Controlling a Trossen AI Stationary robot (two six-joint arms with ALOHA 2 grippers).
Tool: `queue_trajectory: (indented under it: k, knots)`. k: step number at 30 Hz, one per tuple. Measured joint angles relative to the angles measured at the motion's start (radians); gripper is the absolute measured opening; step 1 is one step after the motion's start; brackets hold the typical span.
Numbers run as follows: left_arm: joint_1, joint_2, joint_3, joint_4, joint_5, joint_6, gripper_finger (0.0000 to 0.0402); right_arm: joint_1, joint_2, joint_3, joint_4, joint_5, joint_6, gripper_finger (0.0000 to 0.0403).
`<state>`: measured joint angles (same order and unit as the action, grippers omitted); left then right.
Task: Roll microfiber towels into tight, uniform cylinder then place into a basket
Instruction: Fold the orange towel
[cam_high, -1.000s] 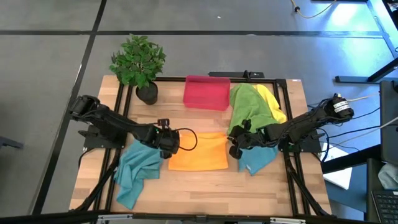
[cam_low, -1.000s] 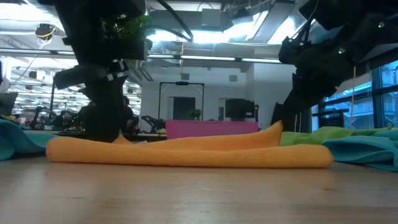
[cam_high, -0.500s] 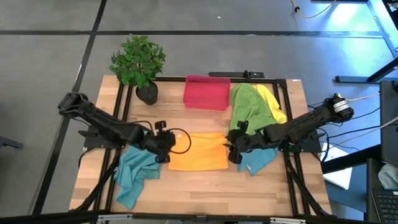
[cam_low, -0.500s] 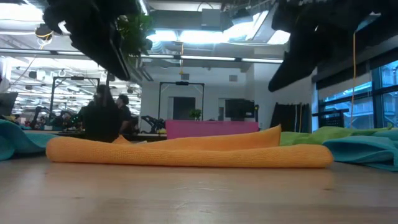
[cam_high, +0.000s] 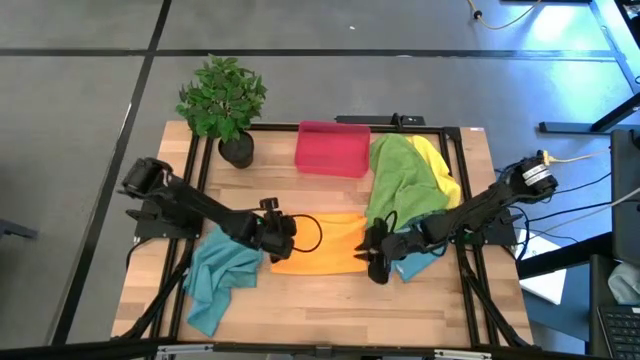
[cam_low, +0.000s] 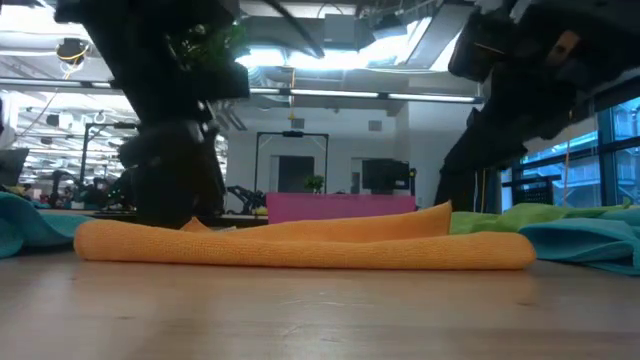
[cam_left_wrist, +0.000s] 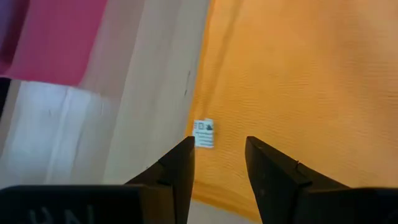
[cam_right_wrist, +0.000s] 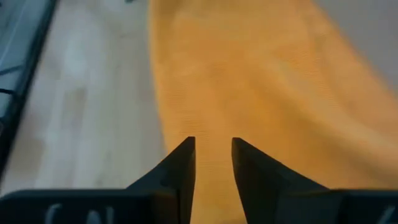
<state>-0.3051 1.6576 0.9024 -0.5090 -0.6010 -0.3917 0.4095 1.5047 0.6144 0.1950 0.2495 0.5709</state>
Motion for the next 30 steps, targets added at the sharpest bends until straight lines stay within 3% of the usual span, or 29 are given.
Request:
queue_trajectory:
  k: [8,13,18,30]
  knots:
    - [0.071,0.082,0.000,0.009,0.020,-0.017,0.0132,0.015,0.174,0.014,0.058,-0.033,0.036,0.0079]
    - [0.094,0.090,0.000,-0.171,0.025,-0.088,0.0132,0.014,0.241,0.020,0.057,-0.078,0.128,0.0066]
    - [0.077,0.072,0.000,-0.284,0.029,-0.166,0.0132,0.014,0.240,0.019,0.026,-0.080,0.148,0.0052]
    - [-0.022,-0.055,0.056,-0.285,-0.019,-0.202,0.0132,-0.027,0.110,0.009,-0.052,-0.094,0.080,0.0045]
